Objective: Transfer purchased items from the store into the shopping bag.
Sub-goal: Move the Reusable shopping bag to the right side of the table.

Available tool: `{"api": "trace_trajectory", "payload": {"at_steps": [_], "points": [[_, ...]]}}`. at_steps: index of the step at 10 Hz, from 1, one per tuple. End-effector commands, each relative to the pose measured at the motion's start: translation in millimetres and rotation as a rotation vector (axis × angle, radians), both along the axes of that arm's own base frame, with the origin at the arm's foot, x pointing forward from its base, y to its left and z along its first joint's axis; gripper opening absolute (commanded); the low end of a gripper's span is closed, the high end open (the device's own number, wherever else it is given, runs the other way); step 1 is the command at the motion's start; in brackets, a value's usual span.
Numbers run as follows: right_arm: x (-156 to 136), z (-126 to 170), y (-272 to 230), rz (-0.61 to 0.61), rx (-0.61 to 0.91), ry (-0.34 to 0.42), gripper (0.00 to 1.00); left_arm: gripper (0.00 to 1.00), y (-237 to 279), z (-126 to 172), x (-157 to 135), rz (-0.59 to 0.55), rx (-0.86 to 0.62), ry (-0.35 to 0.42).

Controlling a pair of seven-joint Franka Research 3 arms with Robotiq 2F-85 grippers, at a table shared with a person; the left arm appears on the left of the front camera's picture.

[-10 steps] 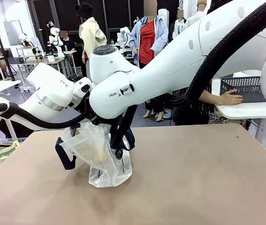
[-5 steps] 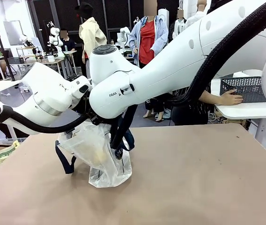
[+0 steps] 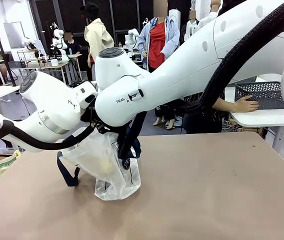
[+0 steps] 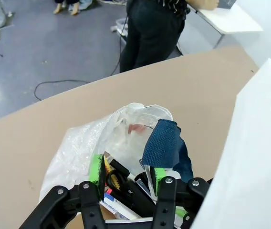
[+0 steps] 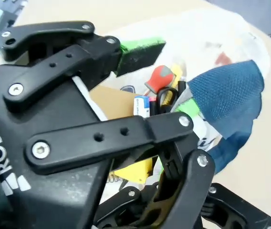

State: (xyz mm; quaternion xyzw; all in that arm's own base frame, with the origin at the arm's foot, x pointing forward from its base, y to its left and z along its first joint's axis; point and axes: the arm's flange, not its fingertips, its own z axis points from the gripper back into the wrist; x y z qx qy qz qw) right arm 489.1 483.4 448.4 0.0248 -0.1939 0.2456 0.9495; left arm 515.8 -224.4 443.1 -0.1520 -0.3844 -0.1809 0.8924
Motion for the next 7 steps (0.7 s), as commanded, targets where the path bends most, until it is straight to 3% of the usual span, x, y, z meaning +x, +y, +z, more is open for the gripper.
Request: {"api": "trace_trajectory", "payload": {"at_steps": [1, 3, 7], "points": [[5.3, -8.2, -11.4, -0.018, -0.011, 0.006, 0.00, 0.50, -5.3, 12.0, -12.0, 0.038, 0.020, -0.045], [2.7, -4.8, -19.0, -0.007, -0.015, 0.012, 0.00, 0.50, -0.7, 12.4, -12.3, 0.028, 0.026, -0.027], [-0.5, 10.4, -40.5, -0.099, 0.109, -0.077, 0.00, 0.50, 4.7, 7.3, -7.9, -0.062, -0.026, 0.076]]}}
